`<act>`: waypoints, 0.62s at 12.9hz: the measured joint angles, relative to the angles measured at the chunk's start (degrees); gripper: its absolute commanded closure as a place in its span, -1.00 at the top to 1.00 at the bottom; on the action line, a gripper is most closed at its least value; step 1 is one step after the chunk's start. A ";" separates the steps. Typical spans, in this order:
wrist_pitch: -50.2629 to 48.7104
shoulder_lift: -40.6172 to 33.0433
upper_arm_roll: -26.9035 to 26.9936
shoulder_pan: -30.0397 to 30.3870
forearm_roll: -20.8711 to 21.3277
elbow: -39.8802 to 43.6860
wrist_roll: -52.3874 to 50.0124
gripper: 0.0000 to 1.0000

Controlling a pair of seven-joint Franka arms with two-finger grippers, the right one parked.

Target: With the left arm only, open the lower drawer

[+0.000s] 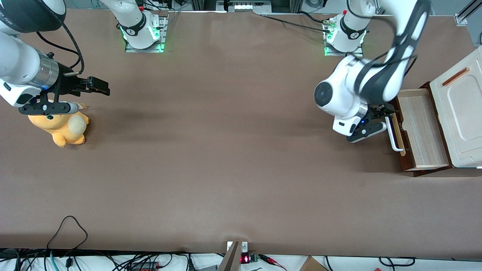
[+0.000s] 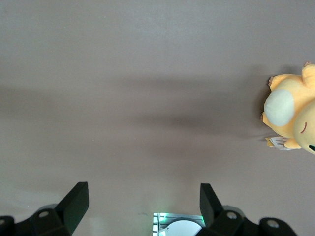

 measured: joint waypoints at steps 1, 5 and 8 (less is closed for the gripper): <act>-0.01 -2.09 0.00 0.07 -4.73 2.62 4.11 1.00; -0.82 -9.10 3.12 2.36 -25.80 10.98 16.92 1.00; -3.86 -12.09 9.65 3.65 -37.26 15.98 29.94 1.00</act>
